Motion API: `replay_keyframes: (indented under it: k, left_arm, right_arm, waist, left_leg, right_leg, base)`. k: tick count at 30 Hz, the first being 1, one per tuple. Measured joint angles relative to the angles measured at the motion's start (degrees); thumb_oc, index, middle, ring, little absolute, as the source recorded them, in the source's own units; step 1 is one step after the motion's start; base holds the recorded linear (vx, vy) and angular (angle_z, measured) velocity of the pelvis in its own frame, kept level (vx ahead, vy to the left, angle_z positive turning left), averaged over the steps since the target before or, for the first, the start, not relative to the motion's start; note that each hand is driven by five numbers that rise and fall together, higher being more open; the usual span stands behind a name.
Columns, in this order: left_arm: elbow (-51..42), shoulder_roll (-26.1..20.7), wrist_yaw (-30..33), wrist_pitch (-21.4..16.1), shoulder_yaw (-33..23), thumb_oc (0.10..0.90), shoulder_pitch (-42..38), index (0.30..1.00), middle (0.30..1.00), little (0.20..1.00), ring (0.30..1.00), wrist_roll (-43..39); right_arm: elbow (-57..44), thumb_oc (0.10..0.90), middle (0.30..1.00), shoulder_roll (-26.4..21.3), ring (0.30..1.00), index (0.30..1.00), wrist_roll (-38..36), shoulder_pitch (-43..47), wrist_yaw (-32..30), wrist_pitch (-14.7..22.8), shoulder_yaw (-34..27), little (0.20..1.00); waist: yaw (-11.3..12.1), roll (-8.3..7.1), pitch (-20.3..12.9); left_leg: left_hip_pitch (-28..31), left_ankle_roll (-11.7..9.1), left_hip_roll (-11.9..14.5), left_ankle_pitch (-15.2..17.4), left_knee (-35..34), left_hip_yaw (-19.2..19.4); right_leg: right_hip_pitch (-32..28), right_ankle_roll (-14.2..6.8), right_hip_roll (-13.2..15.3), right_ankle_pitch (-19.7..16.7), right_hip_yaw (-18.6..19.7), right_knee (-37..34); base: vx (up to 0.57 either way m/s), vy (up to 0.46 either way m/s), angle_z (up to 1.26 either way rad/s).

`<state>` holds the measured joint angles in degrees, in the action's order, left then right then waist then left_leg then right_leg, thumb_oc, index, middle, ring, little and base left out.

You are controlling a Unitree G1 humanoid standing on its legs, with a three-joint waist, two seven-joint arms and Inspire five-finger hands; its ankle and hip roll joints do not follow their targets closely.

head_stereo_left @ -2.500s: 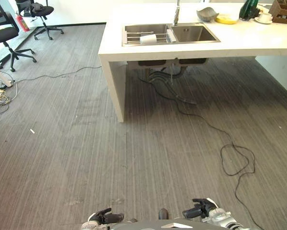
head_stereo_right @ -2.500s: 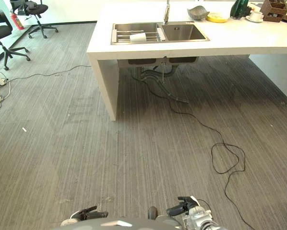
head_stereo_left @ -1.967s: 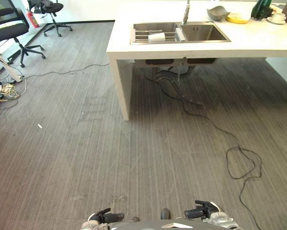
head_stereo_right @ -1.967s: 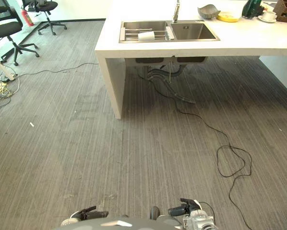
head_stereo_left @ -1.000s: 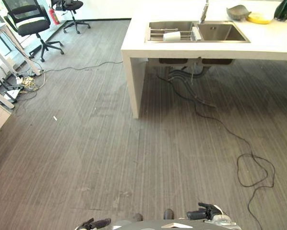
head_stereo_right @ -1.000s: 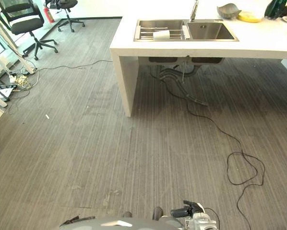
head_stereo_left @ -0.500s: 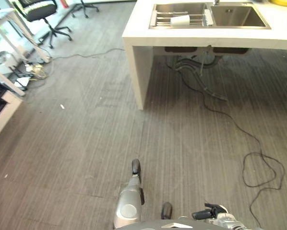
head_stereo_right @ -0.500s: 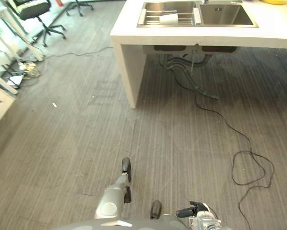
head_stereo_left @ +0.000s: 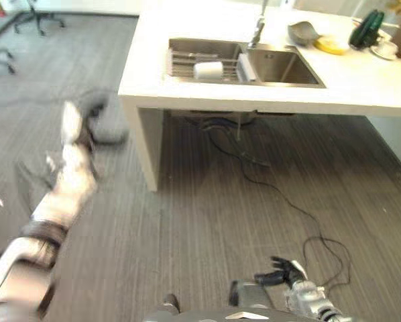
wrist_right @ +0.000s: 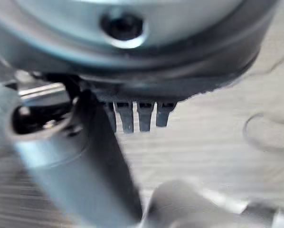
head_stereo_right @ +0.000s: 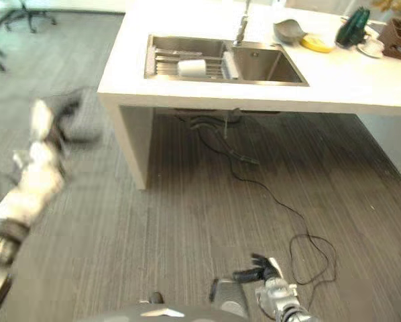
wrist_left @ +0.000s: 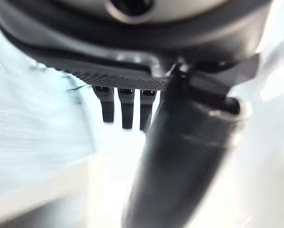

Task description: Place the dishes in the dishwasher.

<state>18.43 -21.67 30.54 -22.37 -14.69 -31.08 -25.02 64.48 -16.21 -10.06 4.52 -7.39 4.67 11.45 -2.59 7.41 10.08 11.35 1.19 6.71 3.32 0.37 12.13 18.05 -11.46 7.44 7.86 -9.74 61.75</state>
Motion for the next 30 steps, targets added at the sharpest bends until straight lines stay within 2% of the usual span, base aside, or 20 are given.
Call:
replay_keyframes:
  k: [2, 3, 4, 5, 6, 7, 8, 9, 10, 12, 14, 16, 19, 20, 21, 22, 23, 26, 29, 30]
  left_arm:
    - [-17.6, -5.4, 2.2, 5.9, 10.6, 0.800, 2.2, 0.900, 0.900, 0.900, 0.900, 12.8]
    - [-20.0, -8.6, -0.1, 4.0, 16.4, 0.800, -0.3, 0.900, 0.900, 0.900, 0.900, 21.7]
    - [-22.9, -8.5, -0.4, 4.1, 19.4, 0.800, 0.1, 0.900, 0.900, 0.900, 0.900, 26.5]
    - [-22.2, -4.4, -0.8, 4.5, 22.2, 0.800, -0.4, 0.900, 0.900, 0.900, 0.900, 30.5]
    - [-20.1, -1.3, -1.6, 7.7, 24.5, 0.800, -0.5, 0.900, 0.900, 0.900, 0.900, 31.2]
    - [-18.3, 1.2, -2.3, 10.3, 26.6, 0.800, 0.6, 0.900, 0.900, 0.900, 0.900, 31.2]
    - [-17.9, 3.3, -3.1, 13.0, 27.8, 0.800, 4.7, 0.900, 0.900, 0.900, 0.900, 31.2]
    - [-18.0, 4.9, -3.6, 14.1, 27.9, 0.800, 9.9, 0.900, 0.900, 0.900, 0.900, 31.2]
    - [-17.3, 4.8, -4.1, 14.3, 28.4, 0.800, 14.1, 0.900, 0.900, 0.900, 0.900, 31.2]
    - [-15.7, 2.8, -5.4, 17.0, 27.1, 0.800, 20.1, 0.900, 0.900, 0.900, 0.900, 31.1]
    - [-15.7, 1.4, -5.5, 18.0, 24.9, 0.800, 22.8, 0.900, 0.900, 0.900, 0.900, 31.1]
    - [-15.9, 0.5, -5.4, 17.9, 23.7, 0.800, 22.7, 0.900, 0.900, 0.900, 0.900, 31.1]
    - [-15.9, 0.7, -3.9, 17.9, 20.7, 0.800, 21.8, 0.900, 0.900, 0.900, 0.900, 29.7]
    - [-16.1, 0.8, -3.2, 17.7, 20.6, 0.800, 21.7, 0.900, 0.900, 0.900, 0.900, 29.6]
    - [-16.5, 0.5, -3.2, 17.6, 20.7, 0.800, 21.0, 0.900, 0.900, 0.900, 0.900, 29.7]
    - [-16.9, 0.9, -3.3, 17.6, 21.2, 0.800, 20.0, 0.900, 0.900, 0.900, 0.900, 29.9]
    - [-16.9, 0.9, -3.3, 17.6, 21.2, 0.800, 20.0, 0.900, 0.900, 0.900, 0.900, 29.9]
    - [-20.3, 0.7, -3.7, 17.4, 21.3, 0.800, 19.7, 0.900, 0.900, 0.900, 0.900, 31.0]
    - [-20.8, 0.0, -5.2, 17.4, 21.6, 0.800, 17.9, 0.900, 0.900, 0.900, 0.900, 32.5]
    - [-21.0, -1.4, -5.9, 17.4, 22.1, 0.800, 17.8, 0.900, 0.900, 0.900, 0.900, 32.6]
  right_arm:
    - [-7.2, 0.800, 0.900, -0.4, 0.900, 0.900, 0.0, -6.1, 0.0, 1.3, 0.0, 0.900]
    - [-4.8, 0.800, 0.900, 0.6, 0.900, 0.900, 0.0, -5.2, -0.1, 1.1, 1.5, 0.900]
    - [-4.7, 0.800, 0.900, 0.2, 0.900, 0.900, 0.2, -3.3, -0.1, 0.3, 2.4, 0.900]
    - [-1.5, 0.800, 0.900, 0.7, 0.900, 0.900, 1.8, 0.6, 0.0, 0.5, 3.6, 0.900]
    - [1.3, 0.800, 0.900, 2.9, 0.900, 0.900, 2.1, 1.5, 0.3, 0.4, 4.0, 0.900]
    - [2.6, 0.800, 0.900, 5.0, 0.900, 0.900, 2.0, 1.5, 0.6, 0.2, 3.4, 0.900]
    - [4.1, 0.800, 0.900, 6.8, 0.900, 0.900, 1.7, 1.7, 0.0, -0.3, 2.5, 0.900]
    - [4.5, 0.800, 0.900, 6.7, 0.900, 0.900, 1.8, 1.9, -0.2, -0.7, 2.3, 0.900]
    - [4.3, 0.800, 0.900, 7.0, 0.900, 0.900, 2.2, 1.9, -0.1, -0.8, 3.1, 0.900]
    - [3.8, 0.800, 0.900, 5.3, 0.900, 0.900, 3.6, 1.7, 0.1, -1.5, 3.2, 0.900]
    - [4.0, 0.800, 0.900, 4.9, 0.900, 0.900, 3.8, 1.5, 0.5, -2.1, 3.1, 0.900]
    - [4.4, 0.800, 0.900, 3.9, 0.900, 0.900, 3.5, 0.9, 0.6, -2.5, 3.1, 0.900]
    - [6.2, 0.800, 0.900, 4.4, 0.900, 0.900, 2.5, 1.0, 0.8, -2.9, 3.2, 0.900]
    - [6.4, 0.800, 0.900, 4.1, 0.900, 0.900, 2.1, 1.0, 0.8, -3.2, 3.2, 0.900]
    - [6.0, 0.800, 0.900, 3.5, 0.900, 0.900, 2.1, 0.8, 0.8, -3.1, 3.2, 0.900]
    - [5.8, 0.800, 0.900, 2.7, 0.900, 0.900, 2.1, 0.7, 0.8, -3.1, 3.1, 0.900]
    - [5.8, 0.800, 0.900, 2.7, 0.900, 0.900, 2.1, 0.7, 0.8, -3.1, 3.1, 0.900]
    - [5.6, 0.800, 0.900, 0.8, 0.900, 0.900, 2.0, 0.8, 0.5, -3.1, 3.0, 0.900]
    - [5.8, 0.800, 0.900, 1.1, 0.900, 0.900, 1.0, -0.5, 0.6, -3.2, 1.9, 0.900]
    - [5.6, 0.800, 0.900, 2.0, 0.900, 0.900, 1.0, -1.4, 0.6, -3.6, 2.1, 0.900]
  waist:
    - [-0.5, -1.07, 0.2]
    - [-0.1, -3.27, 0.7]
    - [0.1, -2.56, 0.6]
    - [-1.4, -3.41, 2.2]
    - [-3.6, -7.01, 2.5]
    - [-4.2, -9.33, 3.6]
    - [-3.1, -11.51, 3.8]
    - [-2.3, -11.50, 3.6]
    - [-1.7, -12.18, 3.5]
    - [-1.1, -12.12, 3.5]
    - [-0.6, -11.69, 3.9]
    - [0.1, -10.17, 4.3]
    - [1.6, -11.10, 4.1]
    - [2.6, -10.65, 3.9]
    - [2.0, -10.05, 3.6]
    - [1.5, -8.21, 3.4]
    - [1.5, -8.21, 3.4]
    - [0.5, -5.63, 2.6]
    - [-1.6, -5.65, 1.7]
    - [-1.3, -6.85, 1.0]
  left_leg:
    - [1.4, -0.8, -1.8, -0.3, 2.0, -4.3]
    - [2.2, -1.1, -3.1, 0.0, 3.3, -5.1]
    - [2.9, 0.3, -2.2, 1.3, 1.8, -7.6]
    - [3.4, -3.6, -0.9, 3.3, 1.9, -6.5]
    - [4.5, -6.9, -0.8, 4.0, 2.6, -7.3]
    - [5.7, -9.1, 0.5, 4.4, 4.7, -7.3]
    - [6.8, -12.6, 1.6, 2.5, 6.3, -5.1]
    - [6.6, -13.4, 2.4, 2.9, 8.4, -4.8]
    - [6.4, -12.9, 1.7, 4.8, 6.4, -4.6]
    - [5.4, -10.8, -1.0, 3.4, -2.9, -3.7]
    - [2.9, -8.9, -2.5, 1.8, -4.6, -3.0]
    - [-0.9, -9.0, -1.6, -5.0, 0.5, -2.1]
    - [-9.9, -10.7, -1.8, -3.9, 20.3, -3.8]
    - [-10.3, -11.9, -1.8, -1.8, 19.7, -3.9]
    - [-10.4, -11.9, -0.7, -1.2, 13.2, -2.1]
    - [-9.4, -11.0, 0.4, -2.9, 6.2, -1.7]
    - [-9.4, -11.0, 0.4, -2.9, 6.2, -1.7]
    - [-6.8, -9.1, 1.2, -10.9, -1.2, -1.5]
    - [-3.1, -7.1, 0.6, -8.1, -6.1, -1.4]
    - [-2.9, -7.0, -0.4, -8.1, -5.8, -1.2]
  right_leg:
    - [-2.7, 1.6, 0.9, 1.7, -1.8, -19.1]
    - [-3.3, 2.7, 1.9, 0.1, -2.1, -29.1]
    - [-0.9, 5.4, 1.4, 1.1, -3.3, -34.1]
    - [-1.0, 4.9, 0.4, -4.1, 0.3, -50.3]
    - [-5.8, 3.2, 1.0, -5.6, 7.9, -62.0]
    - [-10.0, 3.5, 0.2, -13.9, 9.1, -65.1]
    - [-10.4, 8.4, 0.0, -19.8, 7.2, -61.4]
    - [-11.2, 9.2, -1.4, -18.2, 7.0, -60.0]
    - [-13.2, 10.0, -1.7, -17.3, 6.8, -61.6]
    - [-18.6, 11.1, -2.7, -16.7, 4.9, -66.5]
    - [-21.7, 12.3, -3.4, -15.8, 5.1, -67.3]
    - [-24.8, 11.8, -4.9, -14.1, 3.7, -67.4]
    - [-27.4, 12.0, -2.8, -13.0, 0.9, -67.3]
    - [-28.0, 12.0, -2.4, -11.8, 1.7, -67.3]
    - [-28.9, 11.4, -2.3, -9.5, 1.7, -67.3]
    - [-29.3, 11.5, -3.3, -9.0, 1.0, -67.3]
    - [-29.3, 11.5, -3.3, -9.0, 1.0, -67.3]
    - [-30.8, 10.1, -4.3, -8.2, 2.8, -67.3]
    - [-32.0, 8.1, -4.1, -7.1, 2.3, -67.4]
    - [-32.0, 7.4, -3.0, -7.1, 2.6, -67.4]
  base:
    - [0.35, -0.116, 0.31]
    - [0.57, -0.232, 0.28]
    - [0.52, -0.287, 0.26]
    - [0.51, -0.365, 0.91]
    - [0.35, -0.276, 1.41]
    - [0.18, -0.205, 1.31]
    - [0.19, -0.138, 0.54]
    - [0.23, -0.187, 0.00]
    - [0.29, -0.230, 0.16]
    - [0.18, -0.180, 0.25]
    - [0.14, -0.162, 0.17]
    - [0.11, -0.180, 0.35]
    - [0.12, -0.046, 0.19]
    - [0.17, 0.039, 0.15]
    - [0.09, 0.013, 0.18]
    - [0.02, 0.011, 0.29]
    - [0.04, 0.014, -0.01]
    - [0.13, 0.043, -0.30]
    - [0.09, 0.039, 0.03]
    - [0.04, 0.030, -0.03]
